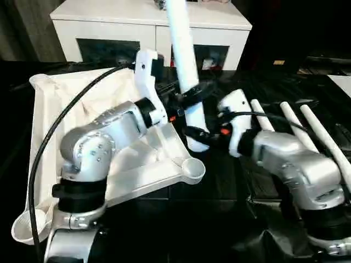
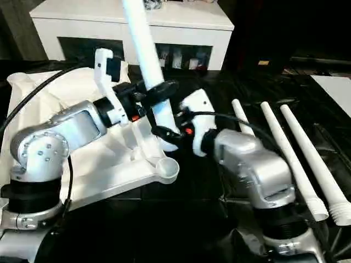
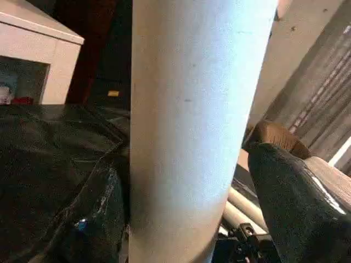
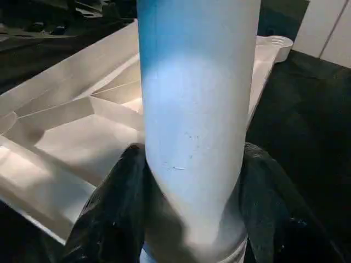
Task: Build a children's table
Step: Pick table leg
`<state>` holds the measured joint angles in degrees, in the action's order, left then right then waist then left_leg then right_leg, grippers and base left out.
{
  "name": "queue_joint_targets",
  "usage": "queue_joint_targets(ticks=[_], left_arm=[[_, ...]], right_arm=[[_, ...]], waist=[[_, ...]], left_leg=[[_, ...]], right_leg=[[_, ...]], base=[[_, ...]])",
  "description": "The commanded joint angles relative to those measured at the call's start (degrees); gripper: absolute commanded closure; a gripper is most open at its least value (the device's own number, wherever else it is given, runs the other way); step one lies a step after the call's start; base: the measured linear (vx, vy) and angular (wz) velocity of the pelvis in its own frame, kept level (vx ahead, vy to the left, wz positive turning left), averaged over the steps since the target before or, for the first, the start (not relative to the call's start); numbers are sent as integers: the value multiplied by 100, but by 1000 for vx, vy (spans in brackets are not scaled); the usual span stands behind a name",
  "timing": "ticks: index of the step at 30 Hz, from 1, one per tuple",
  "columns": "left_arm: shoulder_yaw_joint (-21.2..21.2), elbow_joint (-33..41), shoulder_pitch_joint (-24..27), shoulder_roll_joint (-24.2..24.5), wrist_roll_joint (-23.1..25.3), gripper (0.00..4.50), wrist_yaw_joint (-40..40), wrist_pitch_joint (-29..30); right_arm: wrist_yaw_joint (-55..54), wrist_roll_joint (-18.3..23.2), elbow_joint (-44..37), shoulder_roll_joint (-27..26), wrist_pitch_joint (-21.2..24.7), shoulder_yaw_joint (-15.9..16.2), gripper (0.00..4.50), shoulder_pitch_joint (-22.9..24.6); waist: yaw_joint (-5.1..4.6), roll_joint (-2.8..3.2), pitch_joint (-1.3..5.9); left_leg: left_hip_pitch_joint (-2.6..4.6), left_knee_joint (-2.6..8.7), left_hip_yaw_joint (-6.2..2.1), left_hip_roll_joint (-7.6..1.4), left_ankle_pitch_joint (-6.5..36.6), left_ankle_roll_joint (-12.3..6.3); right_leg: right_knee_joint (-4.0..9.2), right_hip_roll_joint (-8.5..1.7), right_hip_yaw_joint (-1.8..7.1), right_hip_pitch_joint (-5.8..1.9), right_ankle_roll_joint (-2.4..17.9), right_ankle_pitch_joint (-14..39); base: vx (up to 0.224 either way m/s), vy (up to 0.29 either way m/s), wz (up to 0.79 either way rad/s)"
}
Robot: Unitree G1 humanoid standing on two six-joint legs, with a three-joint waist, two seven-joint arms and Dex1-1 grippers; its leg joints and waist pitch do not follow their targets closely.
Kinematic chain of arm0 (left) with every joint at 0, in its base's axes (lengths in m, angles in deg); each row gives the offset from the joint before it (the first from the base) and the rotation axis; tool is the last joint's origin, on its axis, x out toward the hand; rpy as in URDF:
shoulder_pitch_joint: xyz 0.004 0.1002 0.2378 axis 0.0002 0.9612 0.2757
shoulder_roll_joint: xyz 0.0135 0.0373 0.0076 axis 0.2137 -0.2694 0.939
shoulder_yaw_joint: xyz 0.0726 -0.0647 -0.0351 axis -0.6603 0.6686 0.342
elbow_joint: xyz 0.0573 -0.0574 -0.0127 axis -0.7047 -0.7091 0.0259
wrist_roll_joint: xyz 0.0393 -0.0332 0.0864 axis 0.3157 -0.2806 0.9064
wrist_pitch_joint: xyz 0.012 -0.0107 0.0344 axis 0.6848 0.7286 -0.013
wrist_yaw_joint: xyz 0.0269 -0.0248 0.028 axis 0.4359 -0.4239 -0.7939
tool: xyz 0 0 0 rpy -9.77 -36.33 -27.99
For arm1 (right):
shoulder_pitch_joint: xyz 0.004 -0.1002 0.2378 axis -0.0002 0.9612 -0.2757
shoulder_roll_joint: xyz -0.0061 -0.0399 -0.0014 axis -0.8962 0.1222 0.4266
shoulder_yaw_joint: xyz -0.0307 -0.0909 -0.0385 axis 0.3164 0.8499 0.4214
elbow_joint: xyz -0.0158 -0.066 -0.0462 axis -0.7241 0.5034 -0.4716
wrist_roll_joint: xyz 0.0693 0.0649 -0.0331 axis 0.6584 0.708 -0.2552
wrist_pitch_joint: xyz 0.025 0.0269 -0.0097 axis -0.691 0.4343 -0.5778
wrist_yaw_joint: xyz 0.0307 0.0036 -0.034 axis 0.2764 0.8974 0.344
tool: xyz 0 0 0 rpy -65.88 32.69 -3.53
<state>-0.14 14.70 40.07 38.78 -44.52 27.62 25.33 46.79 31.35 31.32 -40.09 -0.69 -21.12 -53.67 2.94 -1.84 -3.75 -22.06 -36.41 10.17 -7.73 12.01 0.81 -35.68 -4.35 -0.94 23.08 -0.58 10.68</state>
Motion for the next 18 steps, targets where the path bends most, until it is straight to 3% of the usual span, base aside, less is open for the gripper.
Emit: queue_joint_targets(ticks=[1, 4, 13, 15, 18], left_arm=[[-59, 22, 2, -44, 65, 137, -75, -50], [83, -28, -1, -89, 118, 175, -196, -139], [260, -87, -51, -150, 69, 227, -254, -214], [271, -82, -50, -157, 62, 250, -243, -206], [337, -84, -65, -175, -41, 253, -242, -149]], right_arm=[[-67, -93, -25, -7, -103, 10, 256, -24], [-96, -177, 16, -56, -174, 15, 256, -25], [-63, -187, 37, -55, -199, -60, 257, -21], [-60, -184, 43, -62, -189, -81, 201, -25], [35, 75, 35, -103, -43, -288, 178, -52]], waist=[[-19, -19, 392], [-32, -20, 388], [-73, -16, 392], [-81, -8, 390], [-99, -5, 391]], left_leg=[[118, 501, -168, -435, 727, 251], [115, 504, -169, -436, 751, 250], [107, 498, -172, -429, 735, 220], [106, 498, -175, -430, 759, 204], [114, 498, -176, -437, 791, 190]], right_leg=[[390, -347, 206, -257, 1123, 941], [394, -344, 207, -252, 1112, 975], [388, -340, 206, -258, 1122, 881], [390, -347, 208, -262, 1143, 929], [394, -344, 206, -256, 1177, 928]], base=[[0, 0, 0], [0, 0, 0], [0, 0, 0], [0, 0, 0], [0, 0, 0]])
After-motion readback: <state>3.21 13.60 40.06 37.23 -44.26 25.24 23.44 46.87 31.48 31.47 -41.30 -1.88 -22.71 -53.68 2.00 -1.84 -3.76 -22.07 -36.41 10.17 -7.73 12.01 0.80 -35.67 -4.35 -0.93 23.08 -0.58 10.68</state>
